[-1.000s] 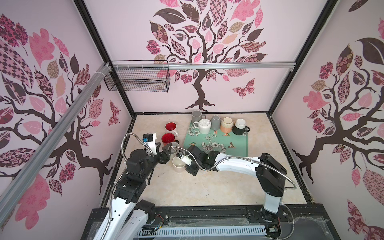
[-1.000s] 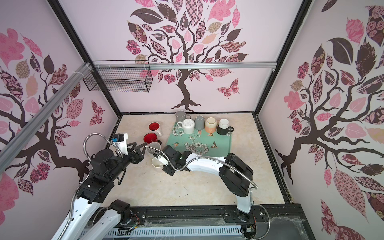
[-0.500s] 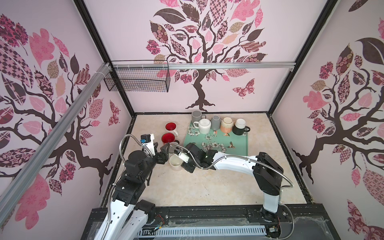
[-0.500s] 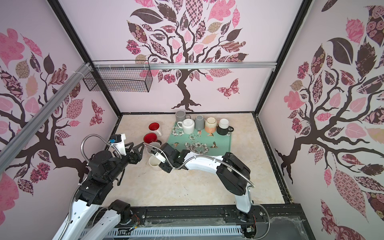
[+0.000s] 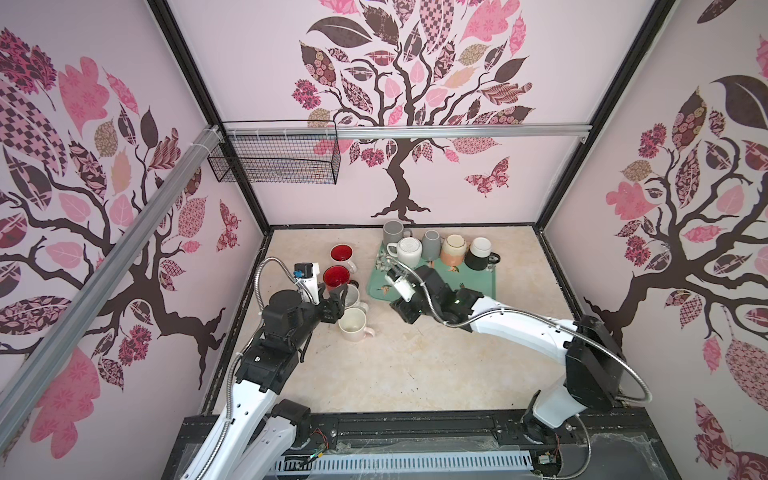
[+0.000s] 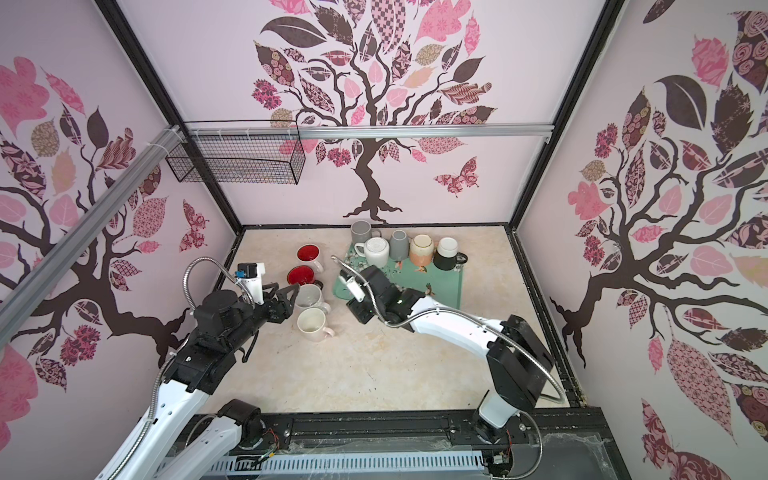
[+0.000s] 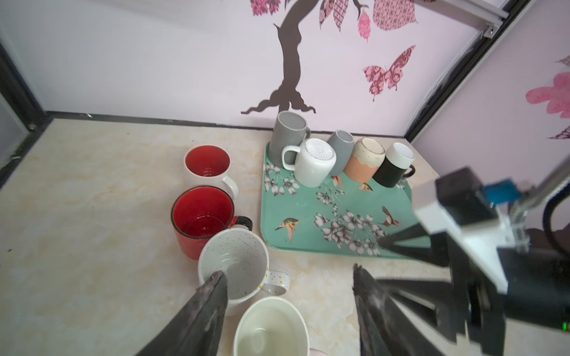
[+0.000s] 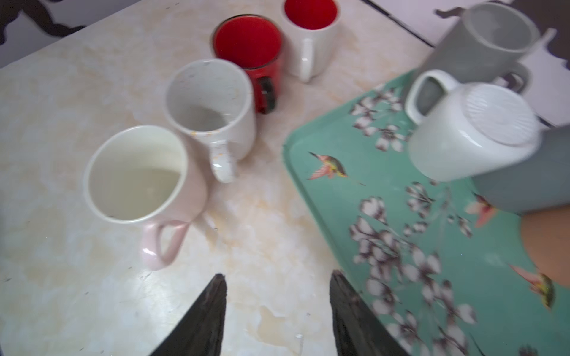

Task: Turn the mug right side up
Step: Move the tray to the top-center of the table.

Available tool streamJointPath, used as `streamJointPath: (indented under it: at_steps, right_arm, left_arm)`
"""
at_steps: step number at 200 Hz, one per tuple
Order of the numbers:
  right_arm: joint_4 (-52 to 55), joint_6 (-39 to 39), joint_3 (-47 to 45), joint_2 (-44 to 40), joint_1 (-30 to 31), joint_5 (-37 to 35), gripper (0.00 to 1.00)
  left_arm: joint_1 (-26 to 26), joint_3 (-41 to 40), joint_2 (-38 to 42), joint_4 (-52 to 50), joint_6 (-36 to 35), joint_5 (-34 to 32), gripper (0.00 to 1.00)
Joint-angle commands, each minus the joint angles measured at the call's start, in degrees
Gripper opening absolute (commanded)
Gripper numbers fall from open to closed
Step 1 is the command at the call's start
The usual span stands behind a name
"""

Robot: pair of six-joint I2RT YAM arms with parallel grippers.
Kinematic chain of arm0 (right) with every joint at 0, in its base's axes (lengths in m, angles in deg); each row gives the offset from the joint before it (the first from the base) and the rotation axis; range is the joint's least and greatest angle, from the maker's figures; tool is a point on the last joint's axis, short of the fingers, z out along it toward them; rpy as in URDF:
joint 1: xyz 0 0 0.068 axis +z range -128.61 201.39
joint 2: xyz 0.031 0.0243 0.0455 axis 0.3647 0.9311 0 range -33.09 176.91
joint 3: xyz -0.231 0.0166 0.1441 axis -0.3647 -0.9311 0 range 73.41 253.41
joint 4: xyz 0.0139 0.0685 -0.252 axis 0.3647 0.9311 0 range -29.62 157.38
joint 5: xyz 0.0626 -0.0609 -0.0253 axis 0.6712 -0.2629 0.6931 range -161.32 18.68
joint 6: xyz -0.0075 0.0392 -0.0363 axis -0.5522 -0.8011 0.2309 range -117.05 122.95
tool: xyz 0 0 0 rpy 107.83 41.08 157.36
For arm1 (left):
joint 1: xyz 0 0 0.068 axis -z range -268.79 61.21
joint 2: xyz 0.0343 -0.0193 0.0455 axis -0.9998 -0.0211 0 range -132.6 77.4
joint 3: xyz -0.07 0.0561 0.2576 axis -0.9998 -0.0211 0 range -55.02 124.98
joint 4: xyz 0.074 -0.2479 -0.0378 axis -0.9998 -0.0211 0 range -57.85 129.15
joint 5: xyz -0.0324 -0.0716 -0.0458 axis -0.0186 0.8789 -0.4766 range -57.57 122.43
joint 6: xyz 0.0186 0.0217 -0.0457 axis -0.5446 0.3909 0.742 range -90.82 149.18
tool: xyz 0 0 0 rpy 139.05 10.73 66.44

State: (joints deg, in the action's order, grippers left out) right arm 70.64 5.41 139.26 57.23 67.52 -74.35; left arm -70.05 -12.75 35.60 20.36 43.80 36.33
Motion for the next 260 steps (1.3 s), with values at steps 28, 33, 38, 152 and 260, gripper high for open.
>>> streamJointPath:
  at_steps: [28,33,38,152,260]
  right_arm:
    - [4.56,-14.65,-4.49,-3.06,-22.69,-4.96,0.57]
    - [4.71,-15.99,-4.94,-2.96,-24.89,-5.30,0.57]
    - [4.86,-17.16,-5.27,-2.74,-26.95,-5.75,0.58]
    - [10.29,-23.10,-1.87,17.67,-41.52,-10.81,0.51]
    - [14.72,-21.53,2.57,19.08,-55.54,-10.36,0.31]
  left_arm:
    - [4.86,8.98,-13.15,2.73,0.23,4.80,0.65]
    - [5.91,9.78,-14.89,2.73,-0.26,4.46,0.65]
    - [6.72,10.57,-16.24,2.70,-0.52,4.42,0.65]
    - [8.71,30.46,-45.50,-3.79,-2.73,12.10,0.65]
    - [5.47,52.93,-71.44,-15.87,-19.00,13.43,0.62]
